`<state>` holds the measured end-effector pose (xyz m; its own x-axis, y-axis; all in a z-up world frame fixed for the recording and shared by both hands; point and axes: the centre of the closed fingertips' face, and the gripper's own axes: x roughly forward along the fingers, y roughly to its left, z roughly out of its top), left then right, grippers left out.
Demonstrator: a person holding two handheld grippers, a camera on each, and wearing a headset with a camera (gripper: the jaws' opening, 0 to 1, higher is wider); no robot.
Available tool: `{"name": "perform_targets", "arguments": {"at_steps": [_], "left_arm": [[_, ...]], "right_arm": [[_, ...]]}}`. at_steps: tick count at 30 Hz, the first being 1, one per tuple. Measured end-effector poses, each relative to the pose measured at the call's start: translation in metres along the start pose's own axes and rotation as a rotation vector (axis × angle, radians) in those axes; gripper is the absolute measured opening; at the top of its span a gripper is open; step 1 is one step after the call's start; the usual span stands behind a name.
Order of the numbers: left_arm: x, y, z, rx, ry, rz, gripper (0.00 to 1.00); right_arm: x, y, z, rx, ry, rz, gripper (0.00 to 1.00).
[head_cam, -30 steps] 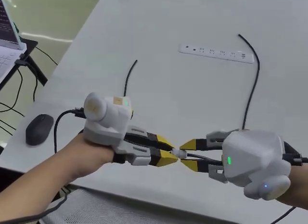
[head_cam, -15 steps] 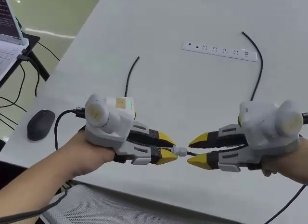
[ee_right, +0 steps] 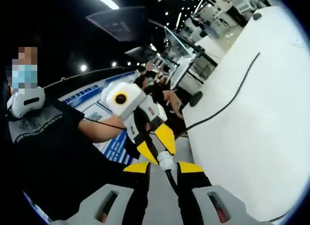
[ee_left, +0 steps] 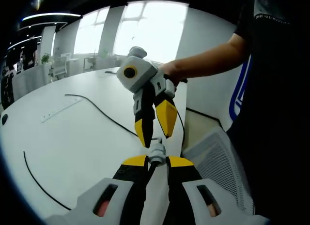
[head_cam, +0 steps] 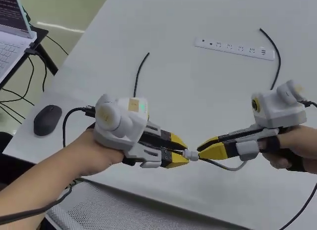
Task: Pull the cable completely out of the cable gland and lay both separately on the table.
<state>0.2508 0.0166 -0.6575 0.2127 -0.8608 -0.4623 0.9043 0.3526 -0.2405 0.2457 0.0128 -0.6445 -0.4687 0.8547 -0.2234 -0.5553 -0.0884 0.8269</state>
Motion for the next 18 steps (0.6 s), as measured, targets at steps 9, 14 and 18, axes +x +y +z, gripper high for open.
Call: {"name": "perform_targets", "arguments": {"at_steps": [9,14,18], "left_arm": [[0.0015,-0.0013,0.0048,-0.015,0.0,0.001,0.15],[0.0014,-0.0009,0.0049,-0.032,0.0,0.002,0.15],[-0.0002,-0.0007,0.0034,-0.043,-0.001,0.005,0.15]], "right_arm": [[0.0031,0.0023,-0.0058,0.006,0.038,0.031,0.15],[0.0042,0.0026,-0.0063,-0.041,0.043,0.022,0.09],[0.0055,0.001,-0.0053,-0.106,0.048,-0.012,0.08]]}}
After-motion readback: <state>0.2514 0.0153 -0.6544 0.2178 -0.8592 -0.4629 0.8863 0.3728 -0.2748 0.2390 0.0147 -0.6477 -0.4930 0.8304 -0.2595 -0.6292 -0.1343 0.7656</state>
